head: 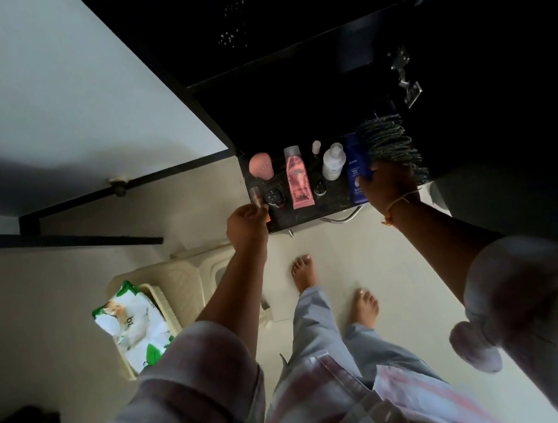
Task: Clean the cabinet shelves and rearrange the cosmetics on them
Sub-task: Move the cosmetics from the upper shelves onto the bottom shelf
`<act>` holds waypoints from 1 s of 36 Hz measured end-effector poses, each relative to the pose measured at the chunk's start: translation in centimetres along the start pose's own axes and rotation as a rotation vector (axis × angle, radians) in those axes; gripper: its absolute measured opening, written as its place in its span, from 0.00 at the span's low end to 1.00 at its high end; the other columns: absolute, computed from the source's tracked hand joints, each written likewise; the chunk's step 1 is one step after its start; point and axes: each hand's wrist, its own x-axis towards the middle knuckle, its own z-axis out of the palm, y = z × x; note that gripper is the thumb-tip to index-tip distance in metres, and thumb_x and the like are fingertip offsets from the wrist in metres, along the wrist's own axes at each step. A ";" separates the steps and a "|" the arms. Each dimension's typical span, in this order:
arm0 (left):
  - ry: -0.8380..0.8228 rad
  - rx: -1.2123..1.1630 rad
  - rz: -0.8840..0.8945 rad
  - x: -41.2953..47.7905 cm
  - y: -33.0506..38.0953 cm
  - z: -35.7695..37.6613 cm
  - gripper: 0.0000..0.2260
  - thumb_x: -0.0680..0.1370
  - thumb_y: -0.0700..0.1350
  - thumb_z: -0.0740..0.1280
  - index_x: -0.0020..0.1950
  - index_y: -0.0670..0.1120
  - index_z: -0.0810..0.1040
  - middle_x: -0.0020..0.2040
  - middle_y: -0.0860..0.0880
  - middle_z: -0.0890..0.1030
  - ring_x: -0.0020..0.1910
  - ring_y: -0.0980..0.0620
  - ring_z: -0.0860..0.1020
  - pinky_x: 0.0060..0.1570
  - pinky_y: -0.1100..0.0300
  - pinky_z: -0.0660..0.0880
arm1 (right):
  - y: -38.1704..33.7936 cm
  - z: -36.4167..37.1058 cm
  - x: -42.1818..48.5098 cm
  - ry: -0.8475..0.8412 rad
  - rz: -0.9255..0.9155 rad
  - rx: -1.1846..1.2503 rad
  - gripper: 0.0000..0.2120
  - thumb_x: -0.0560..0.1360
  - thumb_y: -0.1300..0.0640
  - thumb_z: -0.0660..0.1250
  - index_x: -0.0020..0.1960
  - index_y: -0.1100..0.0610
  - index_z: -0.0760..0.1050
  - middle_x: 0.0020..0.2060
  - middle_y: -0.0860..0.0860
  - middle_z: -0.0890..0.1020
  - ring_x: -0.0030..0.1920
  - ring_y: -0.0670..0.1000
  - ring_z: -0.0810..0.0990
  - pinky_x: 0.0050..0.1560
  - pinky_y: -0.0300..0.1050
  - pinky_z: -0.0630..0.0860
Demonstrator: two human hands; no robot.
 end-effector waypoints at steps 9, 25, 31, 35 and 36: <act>-0.040 0.073 0.004 1.7 0.5 0.3 0.04 0.73 0.44 0.72 0.39 0.47 0.83 0.37 0.45 0.84 0.38 0.46 0.82 0.39 0.60 0.74 | 0.7 0.2 0.7 -0.054 -0.070 -0.002 0.13 0.77 0.54 0.65 0.54 0.63 0.77 0.49 0.63 0.81 0.51 0.63 0.79 0.47 0.47 0.70; -0.095 0.010 0.038 2.7 0.6 1.0 0.07 0.74 0.46 0.72 0.51 0.46 0.83 0.37 0.52 0.81 0.35 0.57 0.79 0.42 0.62 0.76 | 1.5 0.4 1.3 -0.060 -0.132 0.022 0.12 0.75 0.54 0.67 0.55 0.60 0.77 0.47 0.61 0.82 0.48 0.61 0.79 0.47 0.46 0.71; -0.083 0.036 0.043 2.7 0.5 1.0 0.08 0.77 0.44 0.67 0.53 0.44 0.83 0.39 0.50 0.82 0.41 0.52 0.80 0.32 0.66 0.69 | 1.7 0.6 1.1 -0.053 -0.124 0.033 0.14 0.76 0.53 0.67 0.57 0.59 0.76 0.50 0.60 0.82 0.51 0.61 0.79 0.47 0.43 0.70; -0.094 0.075 0.052 3.0 0.0 1.0 0.09 0.77 0.44 0.65 0.54 0.45 0.82 0.44 0.47 0.85 0.45 0.49 0.82 0.33 0.65 0.69 | 1.3 0.3 0.6 -0.012 -0.136 0.038 0.18 0.76 0.54 0.67 0.63 0.61 0.75 0.55 0.61 0.81 0.55 0.61 0.78 0.54 0.48 0.73; -0.090 0.081 0.053 3.1 -0.1 1.0 0.09 0.77 0.45 0.65 0.54 0.45 0.82 0.45 0.46 0.85 0.46 0.48 0.82 0.36 0.64 0.70 | 1.3 0.2 0.4 -0.003 -0.127 0.040 0.19 0.76 0.54 0.67 0.65 0.61 0.74 0.56 0.62 0.80 0.57 0.62 0.78 0.56 0.49 0.73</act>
